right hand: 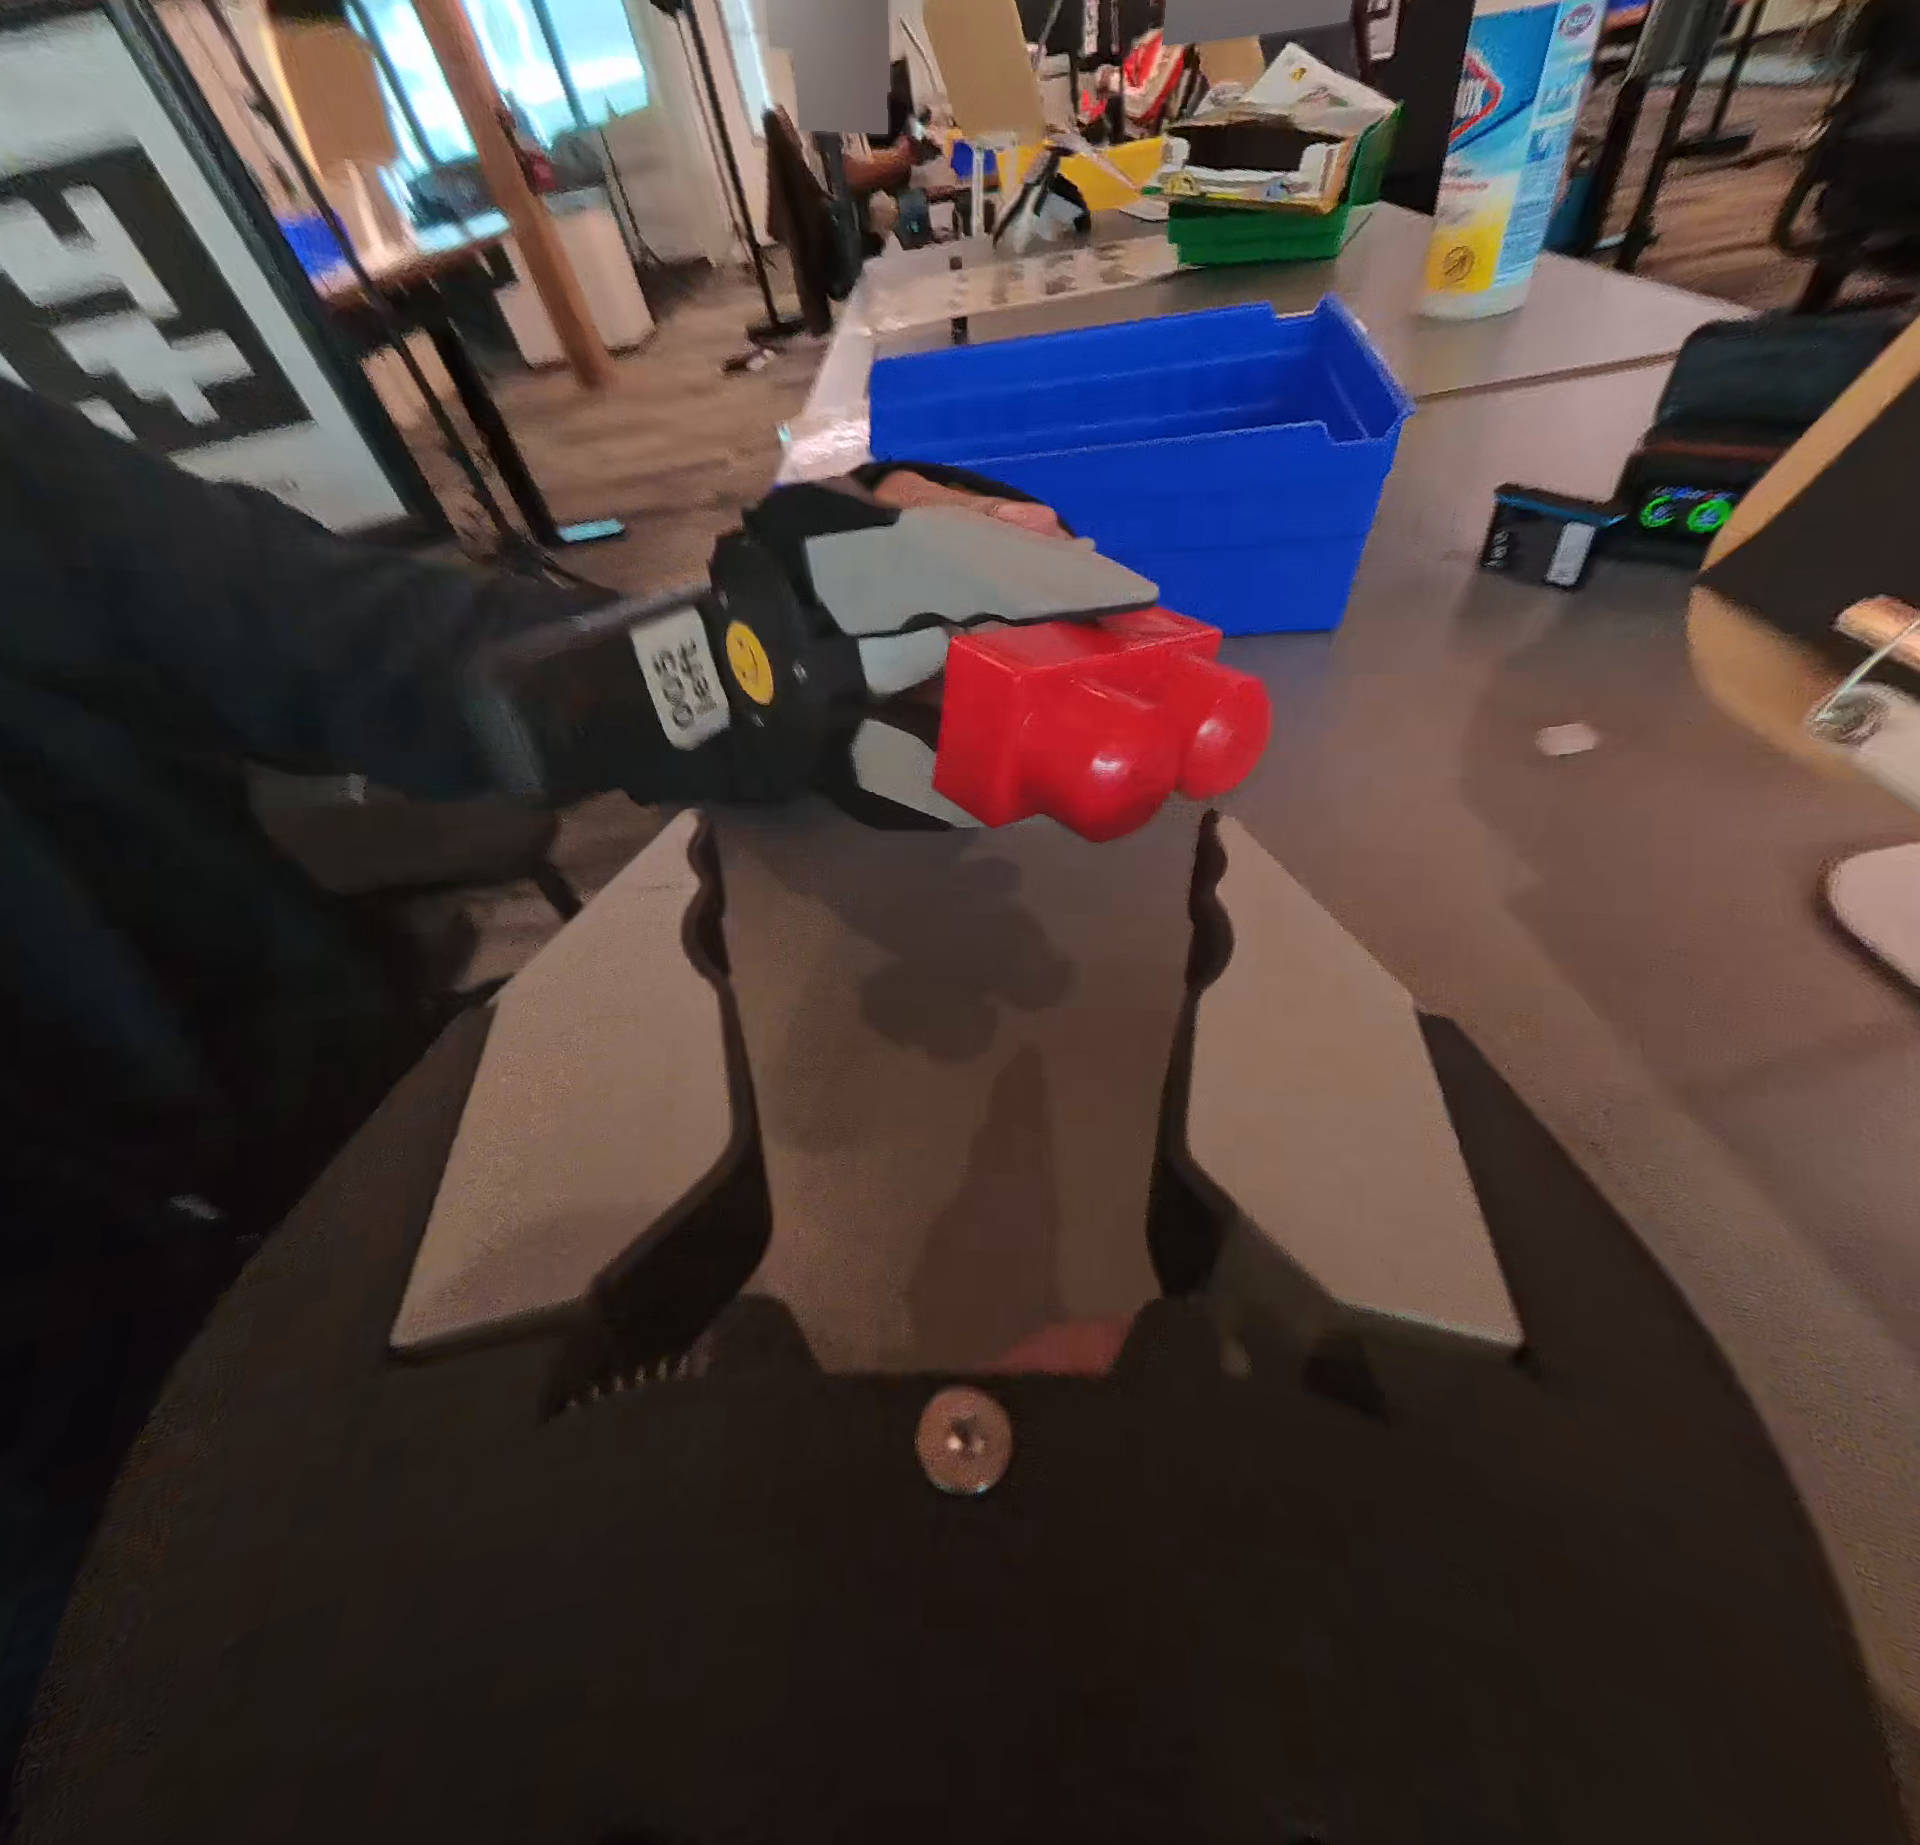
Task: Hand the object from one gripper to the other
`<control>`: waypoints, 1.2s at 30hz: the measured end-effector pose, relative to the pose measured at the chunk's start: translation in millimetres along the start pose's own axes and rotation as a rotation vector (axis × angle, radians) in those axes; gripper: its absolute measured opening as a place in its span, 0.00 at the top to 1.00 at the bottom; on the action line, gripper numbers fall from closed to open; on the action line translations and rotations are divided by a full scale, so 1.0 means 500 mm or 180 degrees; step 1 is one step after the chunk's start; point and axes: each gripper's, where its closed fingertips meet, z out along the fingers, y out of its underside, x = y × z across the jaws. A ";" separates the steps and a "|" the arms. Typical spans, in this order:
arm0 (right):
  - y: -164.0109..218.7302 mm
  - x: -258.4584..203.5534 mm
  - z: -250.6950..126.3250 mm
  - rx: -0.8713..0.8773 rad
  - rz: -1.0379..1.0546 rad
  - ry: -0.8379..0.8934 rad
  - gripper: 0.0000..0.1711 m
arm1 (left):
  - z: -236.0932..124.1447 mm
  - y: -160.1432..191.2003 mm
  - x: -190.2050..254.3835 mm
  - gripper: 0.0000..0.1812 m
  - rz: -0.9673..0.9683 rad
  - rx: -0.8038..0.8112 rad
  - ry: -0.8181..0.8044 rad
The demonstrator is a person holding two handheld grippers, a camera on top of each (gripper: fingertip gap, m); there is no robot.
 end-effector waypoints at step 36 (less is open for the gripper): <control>0.007 0.015 -0.009 -0.0289 -0.2428 0.1002 0.76 | -0.049 -0.073 0.018 0.66 -0.6291 0.0508 0.3152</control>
